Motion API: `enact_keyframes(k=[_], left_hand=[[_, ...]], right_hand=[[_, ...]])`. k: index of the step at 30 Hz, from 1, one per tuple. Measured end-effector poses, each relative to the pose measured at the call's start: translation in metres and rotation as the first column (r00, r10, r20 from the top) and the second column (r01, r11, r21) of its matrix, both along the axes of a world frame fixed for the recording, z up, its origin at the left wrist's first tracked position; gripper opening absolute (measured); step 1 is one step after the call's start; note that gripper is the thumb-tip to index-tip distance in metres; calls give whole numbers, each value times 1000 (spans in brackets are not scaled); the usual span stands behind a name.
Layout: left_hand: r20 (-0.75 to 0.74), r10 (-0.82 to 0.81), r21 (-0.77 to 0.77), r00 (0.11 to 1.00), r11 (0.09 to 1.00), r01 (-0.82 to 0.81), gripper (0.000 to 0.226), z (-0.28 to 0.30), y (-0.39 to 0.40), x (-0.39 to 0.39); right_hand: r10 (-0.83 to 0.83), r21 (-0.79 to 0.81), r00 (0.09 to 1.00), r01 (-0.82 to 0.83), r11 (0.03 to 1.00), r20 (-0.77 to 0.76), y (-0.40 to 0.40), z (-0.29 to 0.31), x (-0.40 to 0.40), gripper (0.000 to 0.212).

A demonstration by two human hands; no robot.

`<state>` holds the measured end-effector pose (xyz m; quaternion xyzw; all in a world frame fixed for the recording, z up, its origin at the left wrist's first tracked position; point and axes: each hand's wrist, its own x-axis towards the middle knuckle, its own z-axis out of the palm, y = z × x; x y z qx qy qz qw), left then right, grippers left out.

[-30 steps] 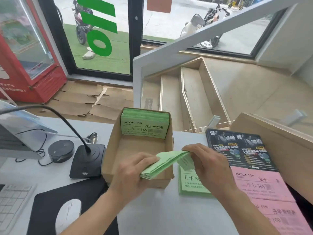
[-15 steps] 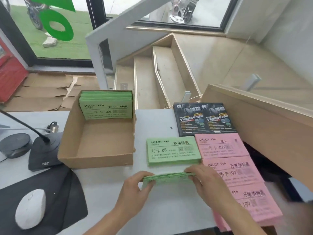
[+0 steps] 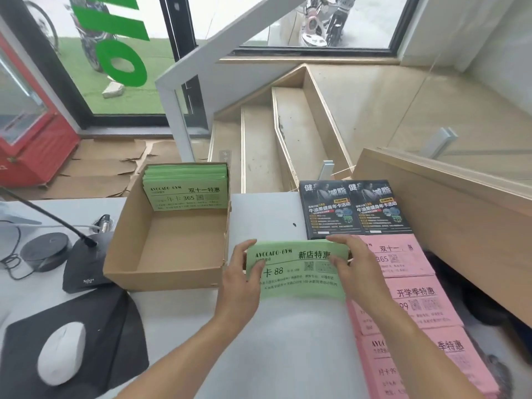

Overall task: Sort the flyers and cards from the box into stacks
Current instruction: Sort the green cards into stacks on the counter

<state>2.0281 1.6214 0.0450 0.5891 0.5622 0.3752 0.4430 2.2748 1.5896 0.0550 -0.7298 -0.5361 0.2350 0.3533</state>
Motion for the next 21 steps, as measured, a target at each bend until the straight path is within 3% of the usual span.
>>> enact_keyframes(k=[4, 10, 13, 16, 21], left_hand=[[-206, -25, -107, 978, 994, 3, 52, -2, 35, 15], [-268, -76, -267, 961, 964, 2, 66, -11, 49, 17], [-251, -64, -320, 966, 947, -20, 74, -23, 48, 14], [-215, -28, -372, 976, 927, -55, 73, -32, 46, 14], [-116, 26, -443, 993, 893, -75, 69, -34, 40, 22]], right_hand=[[-4, -34, 998, 6, 999, 63, 39, -1, 7, 42], [28, -147, 959, 14, 989, 281, 59, -36, -1, 41], [-26, -63, 905, 58, 996, 425, 53, -49, -1, 42], [-34, 3, 898, 36, 999, 439, 39, -51, -10, 34], [129, -127, 899, -83, 988, 419, 5, -66, -30, 32]])
